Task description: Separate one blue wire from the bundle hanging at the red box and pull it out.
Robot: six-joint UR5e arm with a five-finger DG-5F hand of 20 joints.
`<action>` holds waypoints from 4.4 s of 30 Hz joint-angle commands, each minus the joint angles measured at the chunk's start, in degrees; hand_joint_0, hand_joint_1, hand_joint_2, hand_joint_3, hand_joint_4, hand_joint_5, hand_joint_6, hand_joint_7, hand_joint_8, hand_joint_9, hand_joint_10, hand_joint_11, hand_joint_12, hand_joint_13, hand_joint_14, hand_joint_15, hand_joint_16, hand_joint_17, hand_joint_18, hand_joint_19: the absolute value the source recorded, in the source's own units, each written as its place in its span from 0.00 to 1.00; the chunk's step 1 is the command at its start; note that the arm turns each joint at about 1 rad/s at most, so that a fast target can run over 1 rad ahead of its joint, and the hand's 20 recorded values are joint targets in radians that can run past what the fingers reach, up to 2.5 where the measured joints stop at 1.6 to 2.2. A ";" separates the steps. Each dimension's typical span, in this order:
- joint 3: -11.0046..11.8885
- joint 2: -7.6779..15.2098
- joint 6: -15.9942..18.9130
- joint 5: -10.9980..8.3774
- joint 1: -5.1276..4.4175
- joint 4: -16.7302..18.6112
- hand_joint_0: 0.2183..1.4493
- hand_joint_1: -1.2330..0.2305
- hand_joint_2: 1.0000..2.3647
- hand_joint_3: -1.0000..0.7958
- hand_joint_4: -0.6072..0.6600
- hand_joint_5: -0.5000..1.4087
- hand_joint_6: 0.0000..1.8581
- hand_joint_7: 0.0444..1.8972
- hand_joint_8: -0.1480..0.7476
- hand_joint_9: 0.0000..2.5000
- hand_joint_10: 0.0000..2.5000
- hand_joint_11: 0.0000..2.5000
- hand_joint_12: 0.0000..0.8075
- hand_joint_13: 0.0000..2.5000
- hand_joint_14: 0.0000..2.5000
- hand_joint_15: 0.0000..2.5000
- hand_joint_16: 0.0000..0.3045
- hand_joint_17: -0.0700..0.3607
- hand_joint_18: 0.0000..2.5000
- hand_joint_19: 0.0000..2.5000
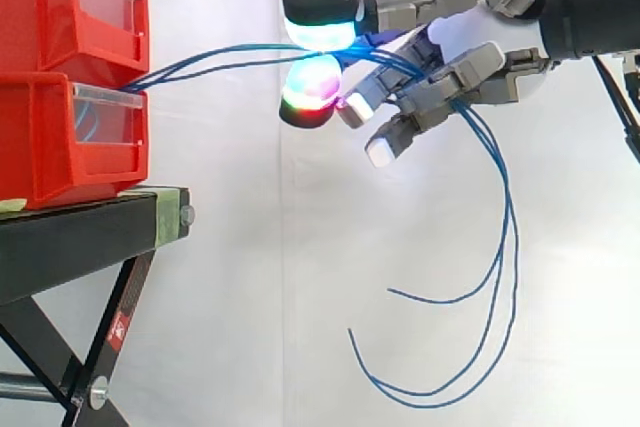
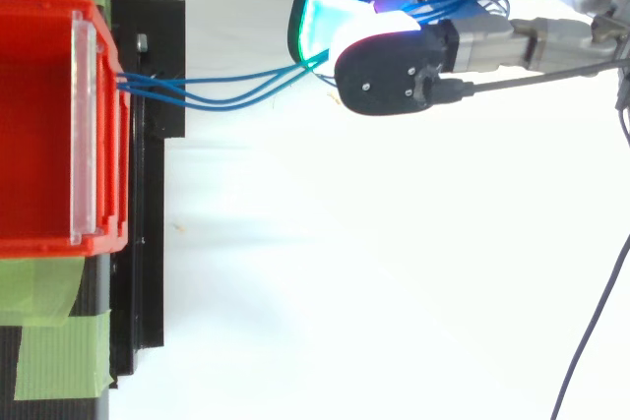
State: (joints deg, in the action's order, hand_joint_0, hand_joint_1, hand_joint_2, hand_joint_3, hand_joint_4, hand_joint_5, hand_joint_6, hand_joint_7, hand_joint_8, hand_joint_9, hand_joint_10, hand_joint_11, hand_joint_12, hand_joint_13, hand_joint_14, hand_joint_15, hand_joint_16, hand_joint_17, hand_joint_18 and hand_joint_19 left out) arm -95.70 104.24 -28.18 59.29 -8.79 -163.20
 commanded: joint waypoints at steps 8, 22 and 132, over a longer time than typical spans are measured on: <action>-0.01 0.00 -1.70 0.92 0.27 -0.01 0.37 0.35 0.02 0.43 0.63 0.14 0.45 0.52 0.57 0.43 0.01 0.52 0.36 0.52 0.93 0.26 0.15 0.40 0.32 0.31; 0.08 0.00 4.71 0.39 0.01 -0.19 0.46 0.27 0.02 0.46 0.63 0.13 0.46 0.52 0.53 0.39 0.01 0.52 0.36 0.49 0.96 0.25 0.14 0.38 0.28 0.33; -0.01 0.00 6.47 0.30 -0.52 -3.17 0.28 0.43 0.01 0.32 0.65 0.15 0.41 0.57 0.55 0.37 0.01 0.51 0.38 0.47 0.99 0.22 0.16 0.42 0.29 0.34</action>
State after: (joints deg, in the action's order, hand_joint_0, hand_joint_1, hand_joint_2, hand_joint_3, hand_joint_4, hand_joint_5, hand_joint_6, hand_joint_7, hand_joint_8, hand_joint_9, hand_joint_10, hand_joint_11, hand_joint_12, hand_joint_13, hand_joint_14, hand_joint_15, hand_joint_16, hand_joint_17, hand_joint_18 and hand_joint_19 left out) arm -95.71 104.27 -21.28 59.66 -9.32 -166.28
